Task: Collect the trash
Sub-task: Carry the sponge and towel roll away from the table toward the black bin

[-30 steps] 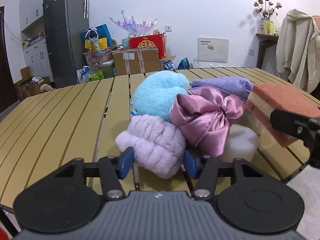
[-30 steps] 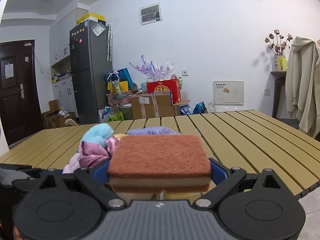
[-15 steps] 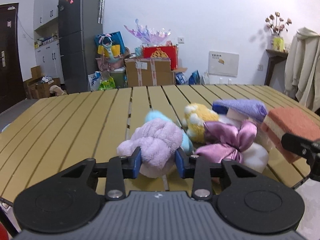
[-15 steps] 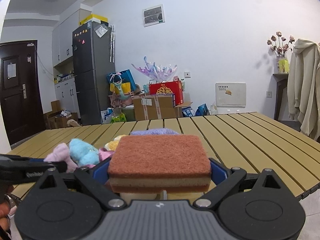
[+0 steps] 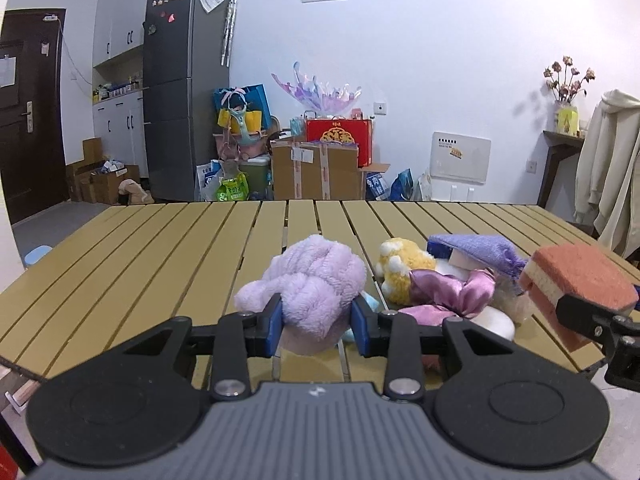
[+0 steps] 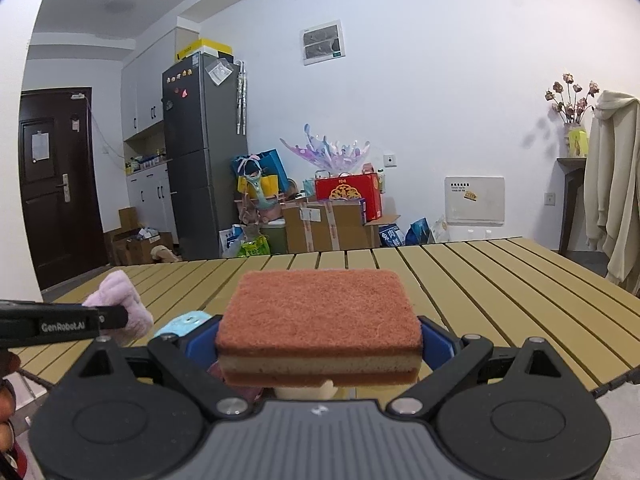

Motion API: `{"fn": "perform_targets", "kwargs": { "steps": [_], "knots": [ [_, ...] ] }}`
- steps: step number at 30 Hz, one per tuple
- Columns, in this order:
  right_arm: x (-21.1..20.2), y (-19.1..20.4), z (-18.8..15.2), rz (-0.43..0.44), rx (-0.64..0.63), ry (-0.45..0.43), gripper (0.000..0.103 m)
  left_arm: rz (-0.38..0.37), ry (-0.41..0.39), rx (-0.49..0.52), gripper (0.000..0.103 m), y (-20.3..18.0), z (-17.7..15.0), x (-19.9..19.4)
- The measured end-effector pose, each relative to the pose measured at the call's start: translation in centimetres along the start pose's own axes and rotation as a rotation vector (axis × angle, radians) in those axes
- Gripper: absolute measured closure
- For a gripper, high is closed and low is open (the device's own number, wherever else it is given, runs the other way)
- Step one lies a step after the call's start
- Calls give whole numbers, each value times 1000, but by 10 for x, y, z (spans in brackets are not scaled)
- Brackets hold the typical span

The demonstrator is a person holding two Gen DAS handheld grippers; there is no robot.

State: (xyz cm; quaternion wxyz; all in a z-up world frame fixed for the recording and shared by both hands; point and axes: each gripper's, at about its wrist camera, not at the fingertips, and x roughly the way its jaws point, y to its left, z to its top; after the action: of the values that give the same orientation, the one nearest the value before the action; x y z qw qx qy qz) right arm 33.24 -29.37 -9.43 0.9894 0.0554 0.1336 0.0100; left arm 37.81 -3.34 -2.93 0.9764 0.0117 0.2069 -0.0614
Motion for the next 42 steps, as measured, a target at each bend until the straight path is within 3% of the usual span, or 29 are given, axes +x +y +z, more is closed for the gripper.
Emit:
{"fn": "perform_targets", "kwargs": {
  "steps": [26, 42],
  "knots": [
    [-134, 12, -19, 8, -64, 63, 6, 32, 26, 55, 68, -7, -46, -128],
    [-176, 21, -45, 29, -86, 155, 6, 39, 97, 84, 68, -9, -93, -173]
  ]
}}
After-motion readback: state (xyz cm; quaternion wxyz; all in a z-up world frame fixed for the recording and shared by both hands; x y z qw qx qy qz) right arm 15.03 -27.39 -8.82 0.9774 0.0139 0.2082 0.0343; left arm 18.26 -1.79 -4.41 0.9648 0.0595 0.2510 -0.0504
